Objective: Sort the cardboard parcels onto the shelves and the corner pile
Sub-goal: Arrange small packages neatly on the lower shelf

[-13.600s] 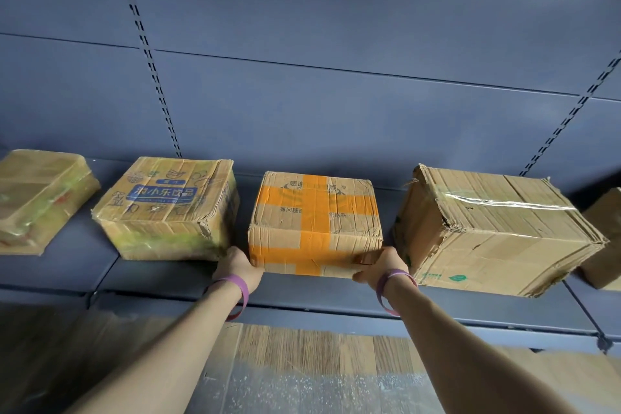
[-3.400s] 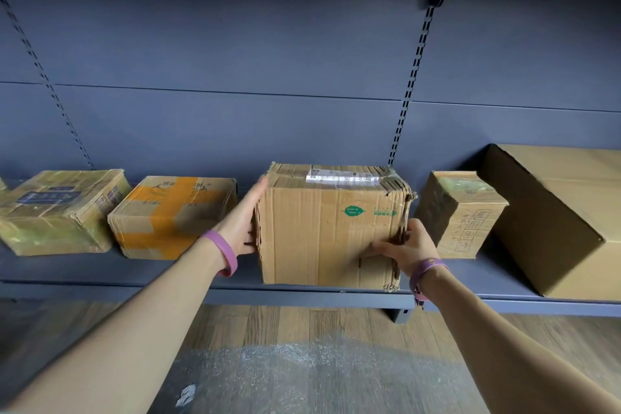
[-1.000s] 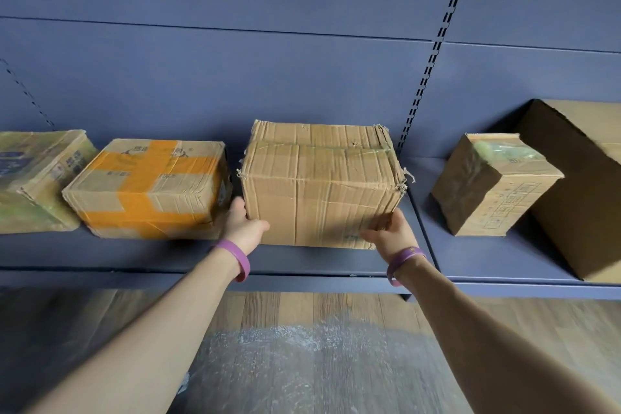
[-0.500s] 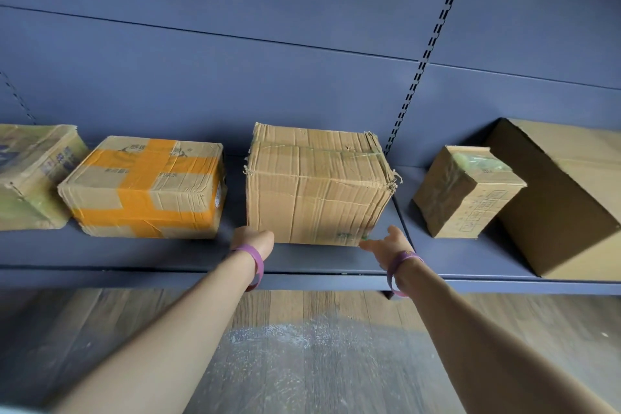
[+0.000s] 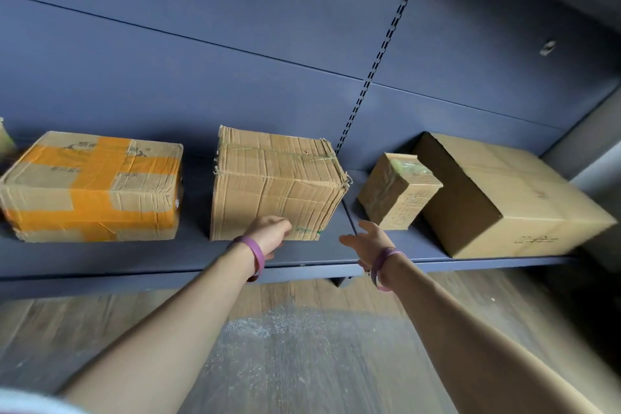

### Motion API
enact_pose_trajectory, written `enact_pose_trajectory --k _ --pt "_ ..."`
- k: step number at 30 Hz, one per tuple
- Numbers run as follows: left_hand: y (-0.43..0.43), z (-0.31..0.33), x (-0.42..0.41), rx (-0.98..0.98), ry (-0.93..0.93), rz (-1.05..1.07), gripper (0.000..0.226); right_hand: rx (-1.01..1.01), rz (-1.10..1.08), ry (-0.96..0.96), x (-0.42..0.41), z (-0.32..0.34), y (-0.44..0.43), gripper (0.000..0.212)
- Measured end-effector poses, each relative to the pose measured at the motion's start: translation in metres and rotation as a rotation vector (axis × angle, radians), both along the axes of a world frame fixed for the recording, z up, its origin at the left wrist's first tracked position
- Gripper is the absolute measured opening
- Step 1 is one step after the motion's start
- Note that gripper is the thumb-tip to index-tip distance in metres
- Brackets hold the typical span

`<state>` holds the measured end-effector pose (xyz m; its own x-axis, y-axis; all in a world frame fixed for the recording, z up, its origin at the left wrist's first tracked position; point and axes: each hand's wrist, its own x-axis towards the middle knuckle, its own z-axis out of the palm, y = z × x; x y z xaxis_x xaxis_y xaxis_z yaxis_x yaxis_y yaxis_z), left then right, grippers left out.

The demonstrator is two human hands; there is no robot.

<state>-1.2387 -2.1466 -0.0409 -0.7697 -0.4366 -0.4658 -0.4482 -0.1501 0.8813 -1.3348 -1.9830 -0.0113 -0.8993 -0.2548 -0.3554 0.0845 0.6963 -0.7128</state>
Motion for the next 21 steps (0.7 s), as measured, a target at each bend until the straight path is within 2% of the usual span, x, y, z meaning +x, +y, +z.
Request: enact_pose_trajectory --k 5,9,10,12,14,17,21 --pt "0.033 0.011 -0.019 -0.024 0.034 -0.057 0.022 -0.057 -0.1 -0.035 -0.02 -0.007 0.042 0.07" --pt "0.058 0.017 -0.043 -0.046 0.023 -0.09 0.015 -0.072 -0.088 -0.036 -0.049 -0.016 0.065 0.067" --pt "0.066 0.017 -0.05 -0.053 0.018 -0.099 0.016 -0.072 -0.088 -0.031 -0.06 -0.016 0.07 0.065" --pt "0.083 0.017 -0.064 -0.063 -0.005 -0.106 0.033 -0.085 -0.087 -0.027 -0.083 -0.014 0.078 0.065" --pt "0.1 0.018 -0.082 -0.077 -0.014 -0.083 0.041 -0.092 -0.069 -0.029 -0.107 -0.012 0.084 0.063" --pt "0.123 0.019 -0.112 -0.095 0.004 0.006 0.042 -0.091 -0.045 -0.028 -0.141 -0.015 0.097 0.048" --pt "0.163 0.012 -0.149 -0.141 0.004 0.108 0.044 -0.133 -0.187 -0.078 -0.185 -0.031 0.12 0.044"
